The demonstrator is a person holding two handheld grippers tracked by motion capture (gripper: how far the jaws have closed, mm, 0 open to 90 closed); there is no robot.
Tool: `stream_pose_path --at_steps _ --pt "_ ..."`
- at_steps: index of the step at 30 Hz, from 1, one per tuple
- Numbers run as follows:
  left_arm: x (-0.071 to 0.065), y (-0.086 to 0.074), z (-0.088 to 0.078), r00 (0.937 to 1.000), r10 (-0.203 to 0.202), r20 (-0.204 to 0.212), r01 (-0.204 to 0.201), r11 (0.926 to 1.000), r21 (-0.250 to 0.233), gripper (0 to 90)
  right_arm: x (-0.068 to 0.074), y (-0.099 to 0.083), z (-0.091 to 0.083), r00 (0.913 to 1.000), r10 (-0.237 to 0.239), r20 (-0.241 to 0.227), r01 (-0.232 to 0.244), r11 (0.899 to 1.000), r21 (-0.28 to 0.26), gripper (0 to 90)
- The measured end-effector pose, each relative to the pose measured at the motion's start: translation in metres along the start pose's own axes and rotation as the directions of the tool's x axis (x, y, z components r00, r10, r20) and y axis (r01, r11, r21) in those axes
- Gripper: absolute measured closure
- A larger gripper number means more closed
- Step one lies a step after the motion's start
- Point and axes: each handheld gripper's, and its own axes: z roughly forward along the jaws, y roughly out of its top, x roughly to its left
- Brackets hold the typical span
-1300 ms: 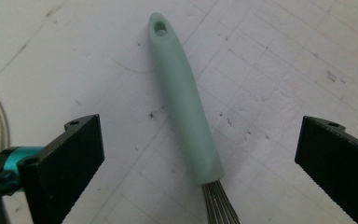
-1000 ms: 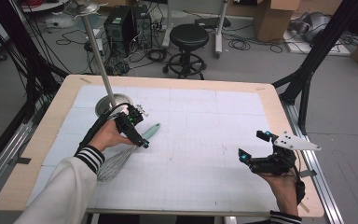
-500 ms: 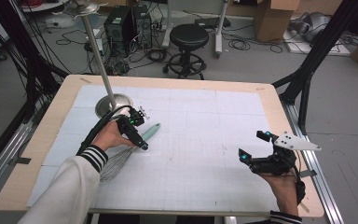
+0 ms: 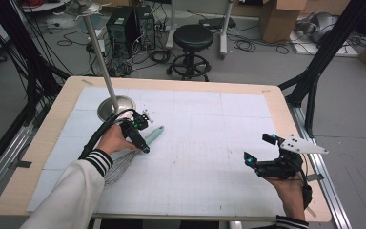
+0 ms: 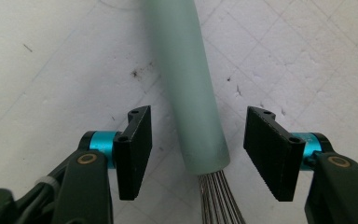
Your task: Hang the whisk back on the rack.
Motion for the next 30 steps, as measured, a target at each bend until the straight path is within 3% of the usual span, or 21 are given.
stream_pose_path --at_steps 24,30 --pt "-0.0024 0.0069 0.0045 0.9982 -0.059 -0.005 0.059 0.9974 0.042 63.6 0.0004 -0.0002 0.0008 1.0 0.001 -0.003 -0.001 1.0 0.005 0.7" --pt "-0.0065 0.0083 0.004 0.9988 -0.049 0.007 0.049 0.998 0.041 67.3 0.0002 -0.0002 0.0012 1.0 -0.002 -0.002 0.002 1.0 0.004 0.7"
